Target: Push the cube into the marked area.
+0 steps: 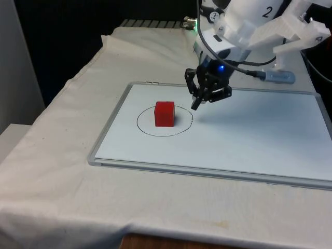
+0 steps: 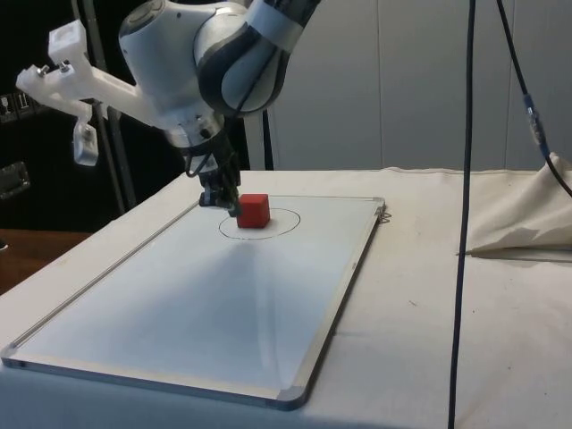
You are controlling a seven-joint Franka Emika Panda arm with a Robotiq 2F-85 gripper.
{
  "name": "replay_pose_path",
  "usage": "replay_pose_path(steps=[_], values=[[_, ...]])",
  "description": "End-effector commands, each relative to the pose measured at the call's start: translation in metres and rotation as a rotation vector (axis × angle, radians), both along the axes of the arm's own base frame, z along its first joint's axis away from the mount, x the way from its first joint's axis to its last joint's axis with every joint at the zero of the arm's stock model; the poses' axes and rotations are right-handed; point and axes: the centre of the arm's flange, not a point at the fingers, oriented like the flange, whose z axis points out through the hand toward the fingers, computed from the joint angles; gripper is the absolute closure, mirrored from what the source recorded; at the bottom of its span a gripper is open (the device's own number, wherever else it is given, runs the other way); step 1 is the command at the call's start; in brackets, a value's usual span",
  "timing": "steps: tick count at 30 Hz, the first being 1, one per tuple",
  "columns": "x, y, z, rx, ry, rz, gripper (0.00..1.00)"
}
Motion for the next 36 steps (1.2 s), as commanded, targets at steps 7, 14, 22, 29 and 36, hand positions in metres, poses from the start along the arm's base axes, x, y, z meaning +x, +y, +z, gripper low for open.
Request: replay_pose_path(steps=[7, 14, 22, 29, 36], values=[[0.001, 0.008, 0.001, 0.062, -0.035, -0.016, 1.00], [0.002, 0.012, 0.001, 0.107, -0.058, -0.036, 1.00], [0.003, 0.016, 0.004, 0.152, -0.080, -0.058, 1.00], [0.005, 0.016, 0.007, 0.187, -0.097, -0.070, 1.00], [0.007, 0.016, 0.010, 0.217, -0.103, -0.061, 1.00]])
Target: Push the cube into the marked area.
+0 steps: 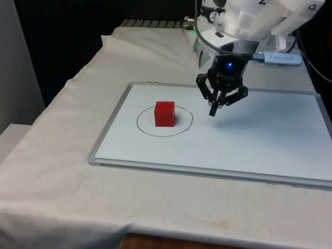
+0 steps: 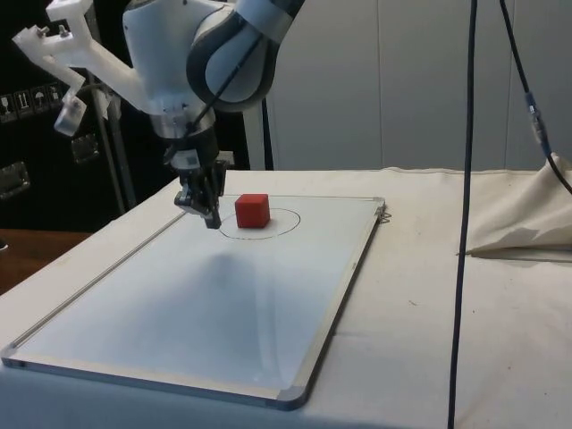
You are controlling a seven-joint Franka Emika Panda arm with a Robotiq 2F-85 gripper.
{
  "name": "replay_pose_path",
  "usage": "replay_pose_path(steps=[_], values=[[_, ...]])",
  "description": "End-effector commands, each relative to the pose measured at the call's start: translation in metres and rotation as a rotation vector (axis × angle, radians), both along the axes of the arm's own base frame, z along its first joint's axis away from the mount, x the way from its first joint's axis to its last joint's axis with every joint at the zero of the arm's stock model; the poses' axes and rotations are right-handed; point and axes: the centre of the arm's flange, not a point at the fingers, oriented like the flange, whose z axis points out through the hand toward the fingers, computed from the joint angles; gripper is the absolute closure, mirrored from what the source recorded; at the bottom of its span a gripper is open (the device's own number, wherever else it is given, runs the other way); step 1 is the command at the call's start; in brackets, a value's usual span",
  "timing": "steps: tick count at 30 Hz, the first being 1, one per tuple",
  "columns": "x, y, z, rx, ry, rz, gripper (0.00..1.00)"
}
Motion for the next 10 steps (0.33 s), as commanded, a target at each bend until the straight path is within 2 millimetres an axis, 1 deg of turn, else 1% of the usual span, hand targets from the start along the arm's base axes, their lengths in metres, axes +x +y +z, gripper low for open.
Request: replay_pose_path(steps=[1, 10], values=[[-0.0005, 0.0017, 0.0015, 0.024, -0.004, 0.012, 1.00], [0.0030, 0.0014, 0.0022, 0.035, -0.003, 0.062, 1.00]])
